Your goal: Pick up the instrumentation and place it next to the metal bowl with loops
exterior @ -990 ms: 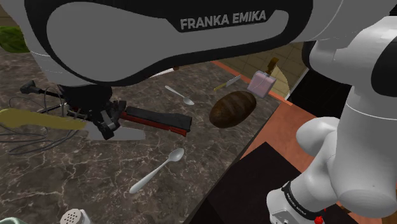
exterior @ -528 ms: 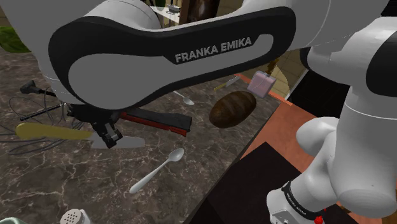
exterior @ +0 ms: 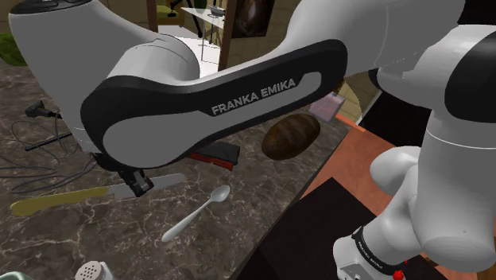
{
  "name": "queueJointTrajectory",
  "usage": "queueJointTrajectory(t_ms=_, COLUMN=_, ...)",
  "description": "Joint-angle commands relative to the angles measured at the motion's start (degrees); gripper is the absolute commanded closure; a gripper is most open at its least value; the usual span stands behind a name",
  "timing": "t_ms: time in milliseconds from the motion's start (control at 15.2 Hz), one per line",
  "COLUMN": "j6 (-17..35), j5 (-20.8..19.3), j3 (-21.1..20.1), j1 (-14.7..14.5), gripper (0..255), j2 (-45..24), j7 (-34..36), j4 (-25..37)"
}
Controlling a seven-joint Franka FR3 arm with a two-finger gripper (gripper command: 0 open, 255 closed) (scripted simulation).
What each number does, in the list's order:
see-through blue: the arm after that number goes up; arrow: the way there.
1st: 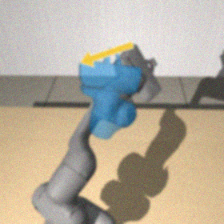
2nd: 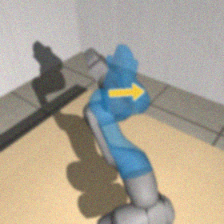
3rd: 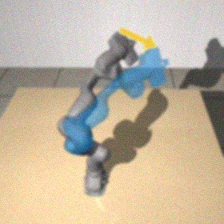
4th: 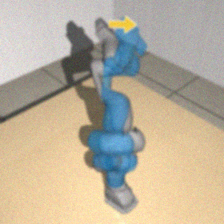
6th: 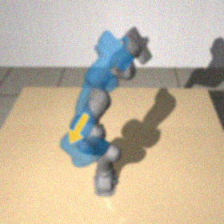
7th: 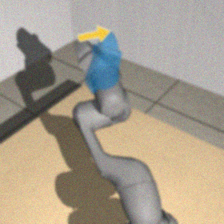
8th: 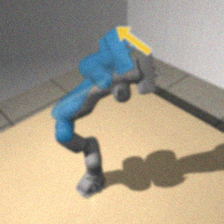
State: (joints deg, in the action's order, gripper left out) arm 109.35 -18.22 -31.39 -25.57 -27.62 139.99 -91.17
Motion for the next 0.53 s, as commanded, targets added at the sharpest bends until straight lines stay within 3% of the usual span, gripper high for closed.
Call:
queueJointTrajectory(t_ms=0, j6=1.3, j5=-0.4, j3=0.2, j1=0.0, gripper=255, j2=-0.5, j7=0.3, j4=-1.0)
queueJointTrajectory(t_ms=462, j6=4.1, j5=-1.3, j3=0.8, j1=-0.2, gripper=255, j2=-2.0, j7=1.0, j4=-2.6)
